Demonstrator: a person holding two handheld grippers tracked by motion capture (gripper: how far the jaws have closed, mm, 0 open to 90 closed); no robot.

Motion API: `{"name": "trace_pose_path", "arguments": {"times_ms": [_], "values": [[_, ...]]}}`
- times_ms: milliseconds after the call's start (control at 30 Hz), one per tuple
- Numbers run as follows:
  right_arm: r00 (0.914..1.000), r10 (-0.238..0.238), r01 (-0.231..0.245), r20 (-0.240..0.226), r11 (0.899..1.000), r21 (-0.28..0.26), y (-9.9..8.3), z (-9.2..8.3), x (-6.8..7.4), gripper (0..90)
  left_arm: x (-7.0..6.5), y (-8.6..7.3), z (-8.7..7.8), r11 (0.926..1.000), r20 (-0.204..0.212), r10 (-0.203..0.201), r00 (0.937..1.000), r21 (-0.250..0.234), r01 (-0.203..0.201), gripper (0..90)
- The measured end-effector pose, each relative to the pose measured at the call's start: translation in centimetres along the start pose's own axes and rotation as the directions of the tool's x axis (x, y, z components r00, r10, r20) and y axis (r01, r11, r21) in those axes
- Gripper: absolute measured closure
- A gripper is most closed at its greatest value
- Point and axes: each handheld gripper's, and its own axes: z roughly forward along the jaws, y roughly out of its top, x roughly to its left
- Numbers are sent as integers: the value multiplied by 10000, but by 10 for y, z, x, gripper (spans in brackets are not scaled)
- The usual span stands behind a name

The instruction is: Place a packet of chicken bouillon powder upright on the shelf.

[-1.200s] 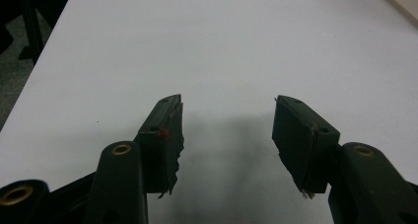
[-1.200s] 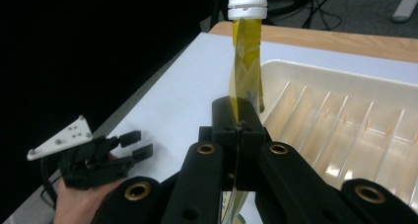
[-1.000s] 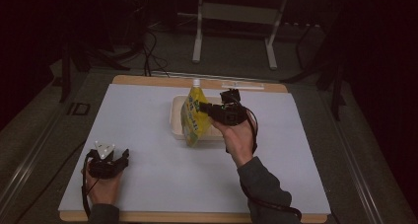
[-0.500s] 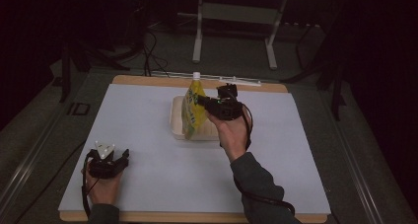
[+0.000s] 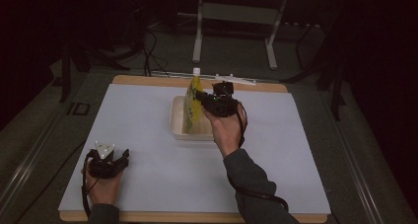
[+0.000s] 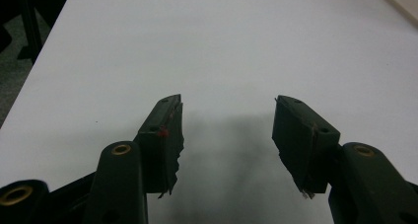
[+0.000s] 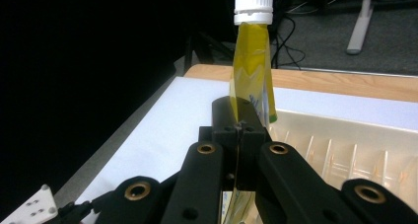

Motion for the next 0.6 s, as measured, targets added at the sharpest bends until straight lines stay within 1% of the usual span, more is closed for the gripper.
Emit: {"name": "trace_pose_path", "arguments": {"times_ms": [200,333,500,600], "values": [[9991,-250,257,346,9994,-218,-4,6,5,900,0,0,0,10000,33,-17,10000,-2,17,448],[9990,-158,169,415,9995,-252,-5,10,6,900,1,0,-1,10000,28,-8,10000,-27,8,448],[9986,-186,198,494,9995,-232,-9,13,7,900,3,-1,-1,9997,87,-213,9997,-119,214,448],[9984,-177,190,537,9995,-238,-11,14,8,900,2,-1,-2,9998,91,-177,9998,-112,178,448]]}}
